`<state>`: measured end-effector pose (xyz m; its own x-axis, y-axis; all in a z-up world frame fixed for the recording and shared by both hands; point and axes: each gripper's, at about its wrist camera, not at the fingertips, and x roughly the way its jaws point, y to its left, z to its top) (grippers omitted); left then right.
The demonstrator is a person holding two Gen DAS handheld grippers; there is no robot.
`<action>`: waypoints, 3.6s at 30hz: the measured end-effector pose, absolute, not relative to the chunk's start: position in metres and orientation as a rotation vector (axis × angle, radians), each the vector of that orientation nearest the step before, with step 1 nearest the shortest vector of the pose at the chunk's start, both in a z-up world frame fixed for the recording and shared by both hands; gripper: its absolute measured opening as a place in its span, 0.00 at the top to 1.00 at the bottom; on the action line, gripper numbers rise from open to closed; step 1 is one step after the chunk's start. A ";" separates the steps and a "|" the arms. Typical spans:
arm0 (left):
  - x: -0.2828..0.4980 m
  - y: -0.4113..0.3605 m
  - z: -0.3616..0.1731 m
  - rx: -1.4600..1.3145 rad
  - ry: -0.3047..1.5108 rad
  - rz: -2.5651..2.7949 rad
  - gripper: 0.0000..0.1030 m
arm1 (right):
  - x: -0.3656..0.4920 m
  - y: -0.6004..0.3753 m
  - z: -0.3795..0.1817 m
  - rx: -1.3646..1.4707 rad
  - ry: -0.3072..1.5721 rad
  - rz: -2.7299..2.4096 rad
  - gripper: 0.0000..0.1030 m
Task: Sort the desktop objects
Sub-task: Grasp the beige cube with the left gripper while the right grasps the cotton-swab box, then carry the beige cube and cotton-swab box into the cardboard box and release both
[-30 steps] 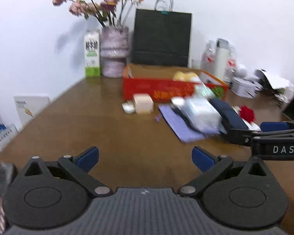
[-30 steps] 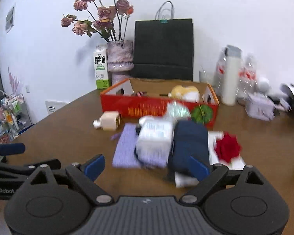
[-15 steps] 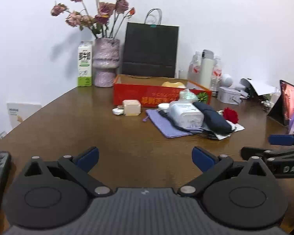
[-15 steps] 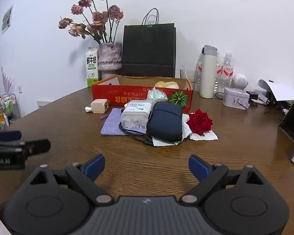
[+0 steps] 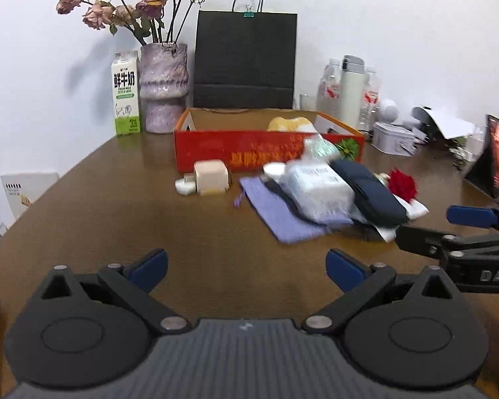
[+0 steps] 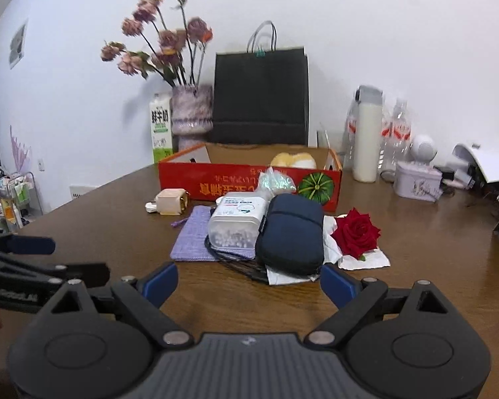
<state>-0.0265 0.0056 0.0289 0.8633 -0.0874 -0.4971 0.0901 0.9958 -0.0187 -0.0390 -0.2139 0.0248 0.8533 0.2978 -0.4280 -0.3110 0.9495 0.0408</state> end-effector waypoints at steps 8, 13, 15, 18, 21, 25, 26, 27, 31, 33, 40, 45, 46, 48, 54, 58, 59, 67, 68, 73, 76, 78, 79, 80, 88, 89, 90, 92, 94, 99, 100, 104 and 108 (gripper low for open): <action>0.076 0.021 0.038 -0.020 0.489 -0.031 0.00 | 0.040 -0.209 0.049 0.023 0.483 0.326 0.18; 0.152 0.029 0.026 -0.063 0.581 -0.043 0.15 | 0.083 -0.174 0.045 -0.056 0.511 0.412 0.23; 0.166 0.026 0.016 -0.030 0.593 -0.025 0.28 | 0.101 -0.159 0.035 -0.096 0.551 0.413 0.32; 0.167 0.025 0.008 -0.022 0.590 -0.018 0.54 | 0.119 -0.136 0.016 -0.195 0.581 0.365 0.31; 0.155 0.032 0.016 -0.062 0.602 -0.077 0.57 | 0.118 -0.126 0.006 -0.245 0.564 0.319 0.34; 0.128 0.037 0.046 -0.131 0.533 -0.142 0.57 | 0.112 -0.145 0.022 -0.075 0.556 0.379 0.37; 0.118 0.038 0.054 -0.135 0.515 -0.149 0.57 | 0.108 -0.150 0.028 -0.037 0.543 0.383 0.37; 0.106 0.038 0.062 -0.139 0.496 -0.159 0.57 | 0.102 -0.154 0.035 -0.020 0.522 0.382 0.37; 0.047 0.035 0.074 -0.120 0.483 -0.178 0.57 | 0.062 -0.168 0.061 -0.029 0.437 0.381 0.37; 0.019 0.028 0.065 -0.077 0.503 -0.174 0.57 | 0.042 -0.175 0.064 -0.030 0.455 0.404 0.37; -0.039 0.011 0.032 0.026 0.594 -0.185 0.57 | -0.028 -0.171 0.035 -0.104 0.558 0.416 0.37; -0.069 0.009 0.016 0.049 0.609 -0.159 0.57 | -0.060 -0.169 0.024 -0.138 0.574 0.402 0.37; -0.073 0.010 0.015 0.048 0.602 -0.159 0.57 | -0.063 -0.170 0.022 -0.140 0.583 0.397 0.37; -0.079 0.010 0.013 0.067 0.583 -0.163 0.56 | -0.069 -0.171 0.020 -0.154 0.589 0.384 0.37; -0.092 0.010 0.009 0.129 0.535 -0.170 0.29 | -0.077 -0.168 0.019 -0.179 0.590 0.364 0.35; -0.087 0.015 0.006 0.084 0.566 -0.183 0.35 | -0.076 -0.170 0.021 -0.176 0.591 0.358 0.35; -0.086 0.015 0.007 0.073 0.572 -0.185 0.44 | -0.074 -0.171 0.021 -0.172 0.593 0.355 0.35; -0.074 0.020 0.015 0.014 0.581 -0.195 0.50 | -0.066 -0.169 0.024 -0.143 0.595 0.375 0.38; -0.069 0.022 0.021 -0.006 0.571 -0.203 0.50 | -0.064 -0.170 0.028 -0.133 0.589 0.384 0.38; -0.025 0.033 0.067 -0.017 0.446 -0.209 0.50 | -0.036 -0.171 0.065 -0.129 0.475 0.424 0.38; 0.025 0.034 0.099 0.014 0.390 -0.200 0.50 | 0.010 -0.173 0.091 -0.136 0.424 0.389 0.38; 0.076 0.035 0.117 -0.002 0.403 -0.207 0.50 | 0.054 -0.175 0.112 -0.092 0.426 0.391 0.38; 0.102 0.034 0.123 -0.015 0.414 -0.200 0.50 | 0.085 -0.174 0.122 -0.068 0.438 0.395 0.38; 0.132 0.032 0.125 -0.024 0.427 -0.171 0.50 | 0.116 -0.170 0.128 -0.061 0.466 0.396 0.38; 0.320 0.024 0.076 -0.018 0.732 -0.035 0.50 | 0.336 -0.129 0.077 -0.005 0.855 0.335 0.38; 0.333 0.023 0.070 -0.025 0.760 -0.031 0.50 | 0.351 -0.125 0.069 -0.011 0.885 0.332 0.38; 0.342 0.024 0.066 -0.038 0.774 -0.032 0.50 | 0.367 -0.122 0.062 -0.013 0.915 0.324 0.38; 0.355 0.022 0.059 -0.030 0.799 -0.027 0.49 | 0.390 -0.114 0.047 -0.037 0.949 0.281 0.38; 0.362 0.023 0.056 -0.023 0.814 -0.016 0.48 | 0.405 -0.107 0.035 -0.065 0.987 0.240 0.36; 0.350 0.035 0.071 -0.116 0.743 -0.038 0.26 | 0.399 -0.119 0.042 -0.008 0.945 0.261 0.23; 0.346 0.036 0.076 -0.121 0.735 -0.044 0.26 | 0.394 -0.122 0.048 -0.003 0.925 0.265 0.23; 0.308 0.039 0.099 -0.116 0.695 -0.028 0.17 | 0.363 -0.135 0.076 -0.016 0.863 0.270 0.22; 0.234 0.045 0.110 -0.125 0.614 -0.024 0.00 | 0.313 -0.150 0.100 -0.008 0.802 0.267 0.18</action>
<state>0.2345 0.0449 0.1102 0.8172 -0.0600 -0.5732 -0.0144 0.9921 -0.1243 0.3130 -0.1502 0.0996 0.6633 0.2333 -0.7110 -0.2393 0.9664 0.0938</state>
